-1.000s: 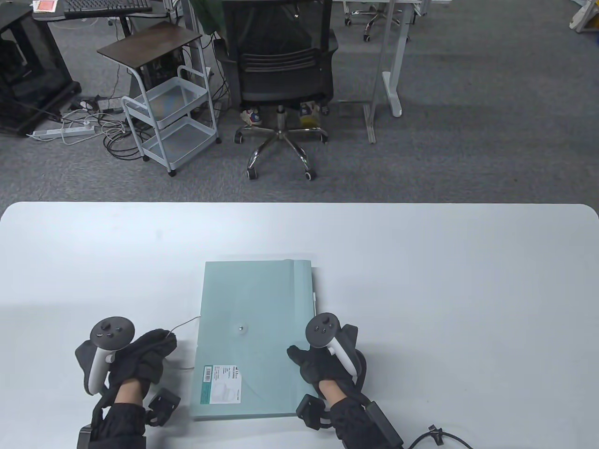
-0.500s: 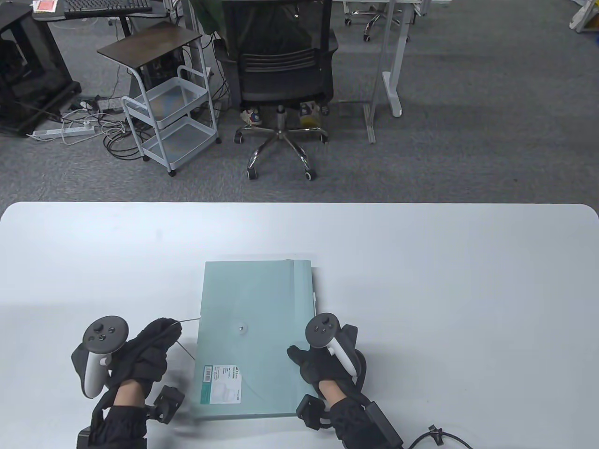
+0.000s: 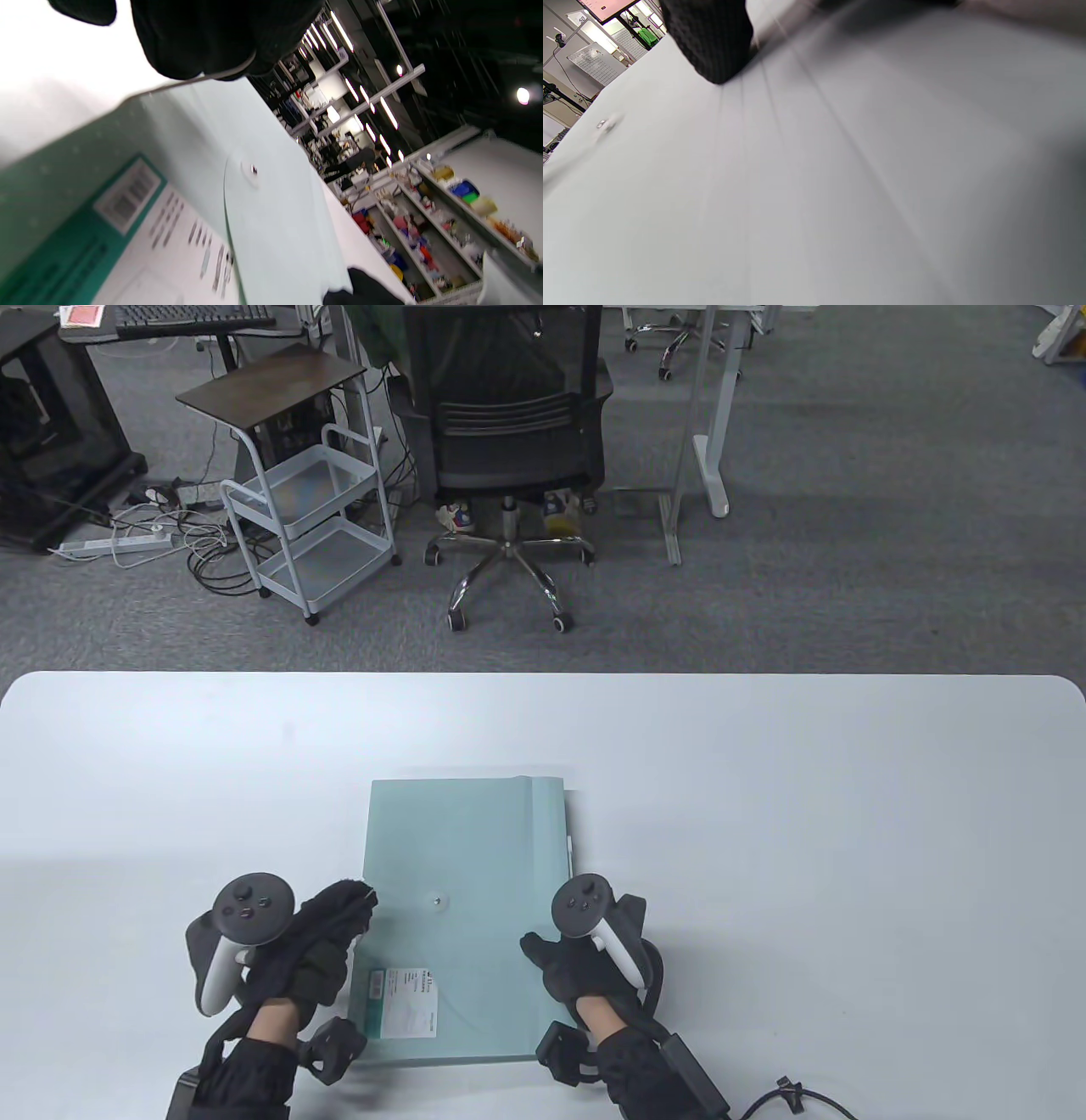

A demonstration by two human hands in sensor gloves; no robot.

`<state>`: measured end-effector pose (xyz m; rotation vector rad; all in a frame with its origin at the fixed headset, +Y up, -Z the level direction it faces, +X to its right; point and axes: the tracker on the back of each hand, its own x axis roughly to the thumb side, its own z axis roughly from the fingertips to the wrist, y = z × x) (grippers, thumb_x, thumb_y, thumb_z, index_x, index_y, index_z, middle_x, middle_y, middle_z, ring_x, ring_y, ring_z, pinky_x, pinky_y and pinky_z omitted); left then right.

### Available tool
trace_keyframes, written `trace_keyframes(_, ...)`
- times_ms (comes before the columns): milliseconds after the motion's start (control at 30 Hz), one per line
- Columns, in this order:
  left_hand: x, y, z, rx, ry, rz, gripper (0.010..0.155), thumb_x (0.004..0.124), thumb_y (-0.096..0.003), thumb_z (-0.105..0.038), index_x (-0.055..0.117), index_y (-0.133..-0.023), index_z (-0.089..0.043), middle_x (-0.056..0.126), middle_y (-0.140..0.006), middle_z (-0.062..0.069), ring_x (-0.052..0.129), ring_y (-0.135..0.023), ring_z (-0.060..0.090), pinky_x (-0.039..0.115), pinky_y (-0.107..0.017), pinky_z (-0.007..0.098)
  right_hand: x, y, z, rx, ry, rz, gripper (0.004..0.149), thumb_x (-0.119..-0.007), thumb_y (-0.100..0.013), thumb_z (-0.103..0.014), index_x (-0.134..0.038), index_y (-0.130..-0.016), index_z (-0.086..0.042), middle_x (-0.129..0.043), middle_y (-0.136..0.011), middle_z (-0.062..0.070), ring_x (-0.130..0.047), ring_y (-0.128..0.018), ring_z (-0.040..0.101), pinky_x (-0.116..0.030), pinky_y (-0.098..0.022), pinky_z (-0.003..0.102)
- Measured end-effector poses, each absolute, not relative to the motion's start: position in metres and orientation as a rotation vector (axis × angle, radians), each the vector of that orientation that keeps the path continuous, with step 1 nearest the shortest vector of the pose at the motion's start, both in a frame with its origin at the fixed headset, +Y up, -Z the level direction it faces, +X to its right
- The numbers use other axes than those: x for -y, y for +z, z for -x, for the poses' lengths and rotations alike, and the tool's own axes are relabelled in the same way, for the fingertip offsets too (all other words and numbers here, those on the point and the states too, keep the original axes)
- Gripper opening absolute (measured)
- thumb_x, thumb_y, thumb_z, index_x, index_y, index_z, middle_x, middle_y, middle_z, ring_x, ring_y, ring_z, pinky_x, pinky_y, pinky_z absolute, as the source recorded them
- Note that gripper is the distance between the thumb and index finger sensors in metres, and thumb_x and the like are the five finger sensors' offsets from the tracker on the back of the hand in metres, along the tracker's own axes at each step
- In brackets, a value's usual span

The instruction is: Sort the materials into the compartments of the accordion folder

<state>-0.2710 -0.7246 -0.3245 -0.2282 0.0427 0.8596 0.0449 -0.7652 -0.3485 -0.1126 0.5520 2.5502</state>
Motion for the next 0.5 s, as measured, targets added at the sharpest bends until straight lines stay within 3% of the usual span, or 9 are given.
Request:
trace_keyframes(300, 0.736, -0.329, 0.241, 0.004, 0.701, 0.323, 0.04, 0.063, -0.0729, -0.023, 0.065, -0.11, -0.01, 0.08, -0.092, 0.004, 0.079, -0.094, 0.038, 0.051, -0.075, 0.07, 0.765, -0.348, -0.044, -0.551, 2.561, 0.112, 0.086, -0.066, -0.062, -0.041, -0.014, -0.113, 0.005, -0.029, -0.113, 0.032, -0.054, -0.086, 0.041, -0.053, -0.064, 0.059)
trace_keyframes(500, 0.746, -0.336, 0.23, -0.036, 0.841, 0.467, 0.041, 0.066, -0.072, -0.018, 0.067, -0.111, -0.005, 0.062, -0.099, 0.016, 0.06, -0.095, 0.049, 0.032, -0.068, 0.078, 0.765, -0.348, -0.043, -0.553, 2.571, 0.11, 0.086, -0.065, -0.063, -0.041, -0.013, -0.113, 0.005, -0.029, -0.113, 0.033, -0.054, -0.086, 0.041, -0.053, -0.064, 0.06)
